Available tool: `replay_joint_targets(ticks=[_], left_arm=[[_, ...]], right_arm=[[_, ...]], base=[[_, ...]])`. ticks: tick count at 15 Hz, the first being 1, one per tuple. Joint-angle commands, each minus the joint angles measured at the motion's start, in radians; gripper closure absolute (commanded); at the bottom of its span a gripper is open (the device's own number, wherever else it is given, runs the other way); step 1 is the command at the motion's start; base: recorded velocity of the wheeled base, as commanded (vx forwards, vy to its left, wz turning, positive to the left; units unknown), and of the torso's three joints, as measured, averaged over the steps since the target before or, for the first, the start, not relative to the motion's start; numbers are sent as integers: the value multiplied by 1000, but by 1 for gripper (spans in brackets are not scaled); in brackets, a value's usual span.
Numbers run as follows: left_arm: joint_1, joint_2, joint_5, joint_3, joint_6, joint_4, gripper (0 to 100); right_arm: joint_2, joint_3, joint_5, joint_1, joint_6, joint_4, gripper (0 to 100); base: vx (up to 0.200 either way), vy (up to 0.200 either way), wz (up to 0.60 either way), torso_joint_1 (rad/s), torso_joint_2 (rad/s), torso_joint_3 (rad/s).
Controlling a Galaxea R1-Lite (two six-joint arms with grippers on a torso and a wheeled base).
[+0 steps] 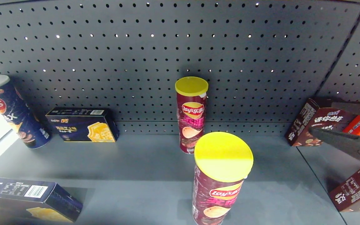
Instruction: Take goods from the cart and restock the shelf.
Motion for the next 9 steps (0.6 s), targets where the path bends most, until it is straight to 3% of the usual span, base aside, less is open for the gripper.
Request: replay_joint_targets(ticks=[1,9], left_arm=[[1,2,0,0,0,0,0],[0,2,0,0,0,0,0]], right_arm=[[104,-18,1,38,-28,-1,0],[200,-167,9,134,-106,185,0]], base=[[0,0,0,0,0,0],[0,0,0,0,0,0]])
